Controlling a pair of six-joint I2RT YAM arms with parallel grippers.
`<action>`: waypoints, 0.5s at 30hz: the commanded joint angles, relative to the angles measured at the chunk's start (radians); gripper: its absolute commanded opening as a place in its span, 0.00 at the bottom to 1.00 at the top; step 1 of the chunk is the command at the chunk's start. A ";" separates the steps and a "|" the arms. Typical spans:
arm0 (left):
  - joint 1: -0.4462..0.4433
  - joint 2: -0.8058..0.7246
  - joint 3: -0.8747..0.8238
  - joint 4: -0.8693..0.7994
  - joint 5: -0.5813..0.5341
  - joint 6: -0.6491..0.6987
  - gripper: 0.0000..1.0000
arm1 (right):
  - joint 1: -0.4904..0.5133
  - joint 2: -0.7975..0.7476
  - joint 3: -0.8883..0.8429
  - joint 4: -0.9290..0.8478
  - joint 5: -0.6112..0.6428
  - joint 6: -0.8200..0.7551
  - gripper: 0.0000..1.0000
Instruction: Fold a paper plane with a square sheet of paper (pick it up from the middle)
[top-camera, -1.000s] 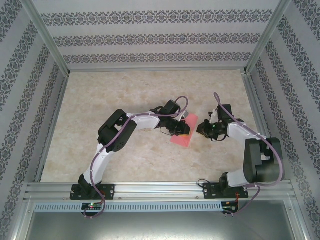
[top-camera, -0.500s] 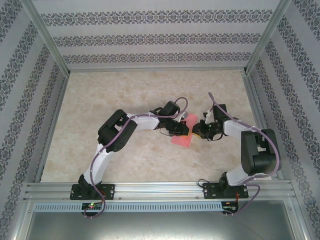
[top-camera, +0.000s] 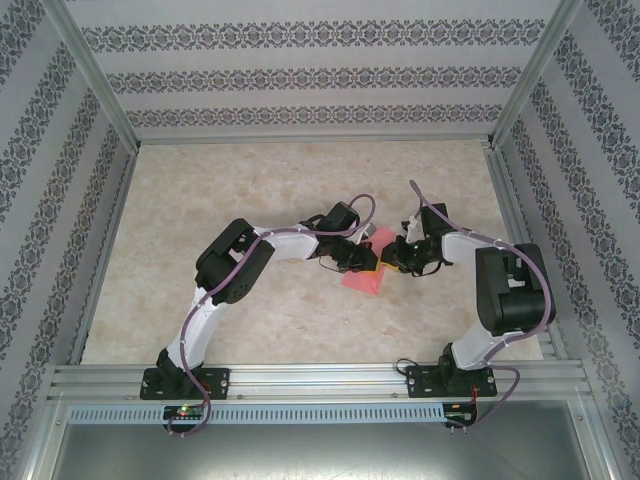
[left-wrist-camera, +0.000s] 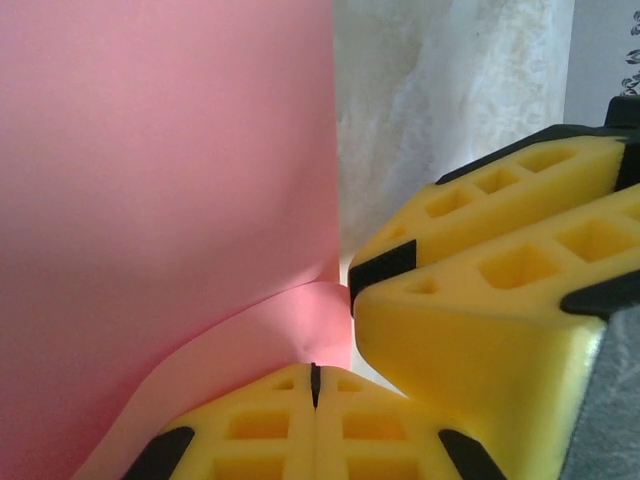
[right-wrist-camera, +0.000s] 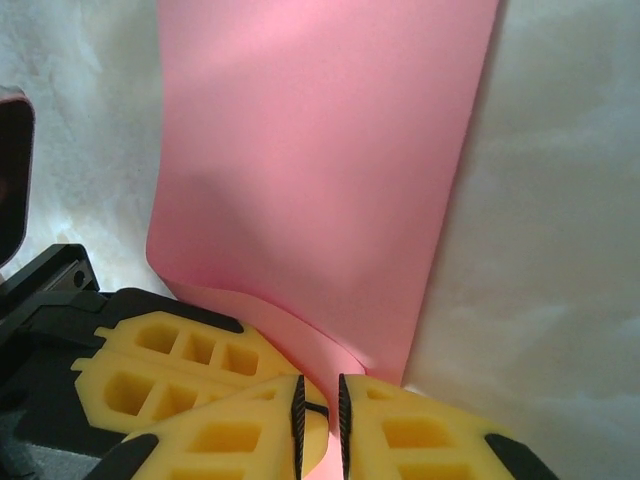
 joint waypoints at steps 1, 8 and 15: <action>0.006 -0.040 0.000 0.002 0.023 0.024 0.02 | 0.013 0.014 0.023 -0.032 0.044 -0.045 0.19; 0.006 -0.041 -0.009 0.006 0.022 0.020 0.02 | 0.016 -0.001 0.014 -0.017 0.063 -0.044 0.25; 0.007 -0.038 -0.007 0.010 0.021 0.019 0.03 | 0.027 0.019 -0.012 0.027 -0.010 -0.031 0.23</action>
